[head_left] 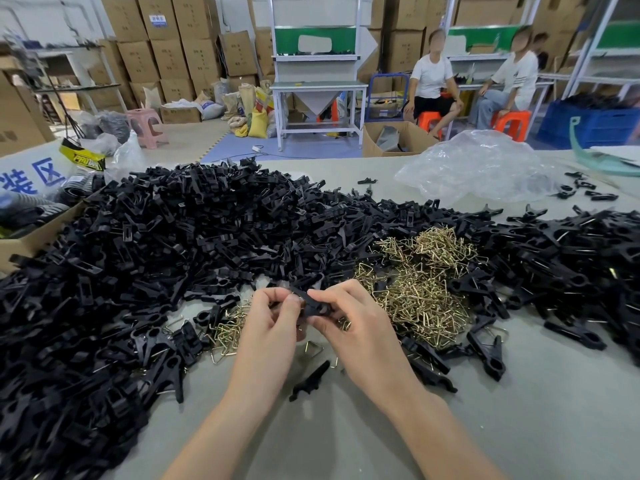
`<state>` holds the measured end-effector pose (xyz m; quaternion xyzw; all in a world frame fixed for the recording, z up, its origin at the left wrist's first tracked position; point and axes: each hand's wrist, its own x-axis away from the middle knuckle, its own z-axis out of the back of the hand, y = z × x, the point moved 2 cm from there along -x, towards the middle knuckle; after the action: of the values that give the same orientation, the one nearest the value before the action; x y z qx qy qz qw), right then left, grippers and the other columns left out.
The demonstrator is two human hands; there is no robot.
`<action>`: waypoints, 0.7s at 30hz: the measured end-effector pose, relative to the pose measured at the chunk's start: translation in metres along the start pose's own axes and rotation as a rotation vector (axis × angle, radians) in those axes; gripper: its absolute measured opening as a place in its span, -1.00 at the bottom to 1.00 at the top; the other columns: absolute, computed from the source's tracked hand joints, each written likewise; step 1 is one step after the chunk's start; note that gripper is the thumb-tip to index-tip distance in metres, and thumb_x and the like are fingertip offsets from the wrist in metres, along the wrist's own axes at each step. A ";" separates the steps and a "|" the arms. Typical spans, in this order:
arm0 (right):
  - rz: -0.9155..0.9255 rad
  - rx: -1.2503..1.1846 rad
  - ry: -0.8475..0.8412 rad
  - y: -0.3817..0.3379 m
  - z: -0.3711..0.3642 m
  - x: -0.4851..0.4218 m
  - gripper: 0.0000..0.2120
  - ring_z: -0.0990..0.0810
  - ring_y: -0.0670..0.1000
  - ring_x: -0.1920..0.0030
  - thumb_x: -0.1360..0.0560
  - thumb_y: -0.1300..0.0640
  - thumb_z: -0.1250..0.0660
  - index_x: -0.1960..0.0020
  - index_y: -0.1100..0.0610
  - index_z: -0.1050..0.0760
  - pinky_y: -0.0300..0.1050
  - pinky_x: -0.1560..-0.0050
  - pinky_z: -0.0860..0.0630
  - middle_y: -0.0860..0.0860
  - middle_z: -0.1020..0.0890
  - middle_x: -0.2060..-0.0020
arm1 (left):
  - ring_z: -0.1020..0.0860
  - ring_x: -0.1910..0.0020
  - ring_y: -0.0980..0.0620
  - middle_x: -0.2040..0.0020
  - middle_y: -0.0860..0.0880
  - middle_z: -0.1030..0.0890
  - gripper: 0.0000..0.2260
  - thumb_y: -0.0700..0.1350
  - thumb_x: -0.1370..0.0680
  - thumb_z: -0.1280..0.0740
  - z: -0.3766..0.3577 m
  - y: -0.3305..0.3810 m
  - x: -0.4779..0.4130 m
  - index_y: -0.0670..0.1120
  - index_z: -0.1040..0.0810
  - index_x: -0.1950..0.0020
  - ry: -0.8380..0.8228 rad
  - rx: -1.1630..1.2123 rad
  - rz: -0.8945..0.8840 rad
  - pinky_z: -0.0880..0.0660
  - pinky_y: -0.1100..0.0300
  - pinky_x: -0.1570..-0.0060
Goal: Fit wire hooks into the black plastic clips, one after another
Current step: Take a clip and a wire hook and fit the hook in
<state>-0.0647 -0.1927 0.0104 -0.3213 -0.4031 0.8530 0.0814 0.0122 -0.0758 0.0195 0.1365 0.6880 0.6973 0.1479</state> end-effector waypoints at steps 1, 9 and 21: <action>0.011 0.018 -0.007 0.000 -0.001 0.000 -0.68 -0.55 -0.22 -0.06 -0.53 0.18 -0.47 -0.26 0.00 -0.59 -0.46 -0.07 -0.41 -0.25 -0.49 -0.03 | -0.65 0.18 0.01 0.15 -0.01 -0.68 -0.95 -0.09 -0.66 -0.25 0.000 -0.001 0.000 0.01 -0.50 -0.04 0.010 -0.049 -0.010 -0.60 0.18 0.18; 0.015 -0.037 0.000 -0.004 -0.004 0.001 -0.63 -0.55 -0.20 -0.08 -0.47 0.08 -0.52 -0.22 -0.15 -0.54 -0.44 -0.09 -0.41 -0.26 -0.54 -0.03 | -0.61 -0.07 0.15 -0.08 0.16 -0.65 -0.61 -0.23 -0.67 -0.06 -0.002 -0.004 -0.001 0.15 -0.50 -0.32 -0.066 -0.252 -0.088 -0.55 0.05 -0.11; 0.084 0.061 -0.022 -0.019 -0.007 0.002 -0.37 -0.37 -0.26 -0.19 -0.48 -0.08 -0.27 -0.50 -0.29 -0.15 -0.50 -0.25 -0.21 -0.39 -0.47 0.05 | -0.57 0.21 -0.07 0.21 -0.09 -0.63 -0.53 0.36 -0.43 -0.23 -0.011 -0.009 -0.004 0.01 -0.67 0.07 -0.248 0.063 0.107 -0.43 -0.02 0.11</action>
<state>-0.0644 -0.1749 0.0200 -0.3260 -0.3641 0.8710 0.0511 0.0118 -0.0878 0.0101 0.2626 0.6778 0.6600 0.1902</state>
